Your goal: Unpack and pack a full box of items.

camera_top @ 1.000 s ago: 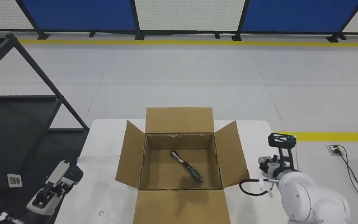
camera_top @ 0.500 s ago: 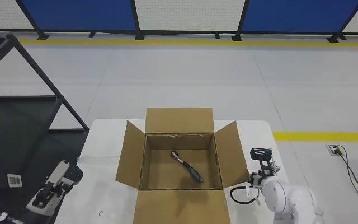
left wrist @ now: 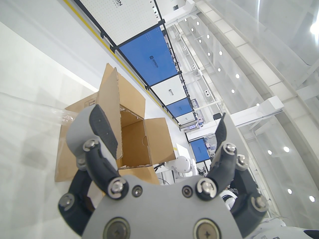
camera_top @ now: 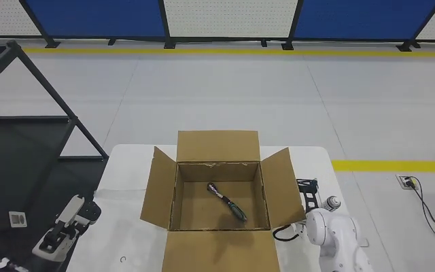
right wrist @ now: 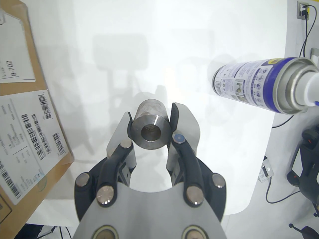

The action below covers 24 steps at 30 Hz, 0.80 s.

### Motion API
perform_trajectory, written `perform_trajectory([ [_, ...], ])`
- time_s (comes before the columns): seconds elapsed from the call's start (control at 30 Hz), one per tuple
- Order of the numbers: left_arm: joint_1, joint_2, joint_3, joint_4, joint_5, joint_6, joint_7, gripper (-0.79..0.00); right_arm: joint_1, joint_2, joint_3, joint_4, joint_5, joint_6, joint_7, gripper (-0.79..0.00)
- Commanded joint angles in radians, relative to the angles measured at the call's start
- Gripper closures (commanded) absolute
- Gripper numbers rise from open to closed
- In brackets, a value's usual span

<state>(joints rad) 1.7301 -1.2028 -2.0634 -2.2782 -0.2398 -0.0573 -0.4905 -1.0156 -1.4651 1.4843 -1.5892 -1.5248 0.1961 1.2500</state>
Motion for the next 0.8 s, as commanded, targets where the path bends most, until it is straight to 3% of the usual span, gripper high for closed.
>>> perform_trajectory([
  [0.0, 0.0, 0.0, 0.0, 0.0, 0.0, 0.0, 0.0, -0.785, 0.006, 0.0, -0.003, 0.015, 0.004, 0.004, -0.006, 0.0],
  [0.17, 0.0, 0.0, 0.0, 0.0, 0.0, 0.0, 0.0, -0.785, 0.018, -0.001, -0.009, 0.043, 0.001, 0.022, -0.015, 0.0],
  [0.23, 0.0, 0.0, 0.0, 0.0, 0.0, 0.0, 0.0, -0.785, 0.021, -0.001, -0.011, 0.049, 0.001, 0.027, -0.016, -0.209],
  [0.33, 0.0, 0.0, 0.0, 0.0, 0.0, 0.0, 0.0, -0.785, 0.022, -0.001, -0.013, 0.052, 0.001, 0.033, -0.015, -0.323],
  [0.63, 0.0, 0.0, 0.0, 0.0, 0.0, 0.0, 0.0, -0.785, 0.013, 0.002, -0.004, 0.024, 0.003, 0.04, -0.008, -0.357],
  [0.77, 0.0, 0.0, 0.0, 0.0, 0.0, 0.0, 0.0, -0.785, -0.008, 0.006, 0.03, -0.067, 0.016, 0.05, -0.022, -0.357],
])
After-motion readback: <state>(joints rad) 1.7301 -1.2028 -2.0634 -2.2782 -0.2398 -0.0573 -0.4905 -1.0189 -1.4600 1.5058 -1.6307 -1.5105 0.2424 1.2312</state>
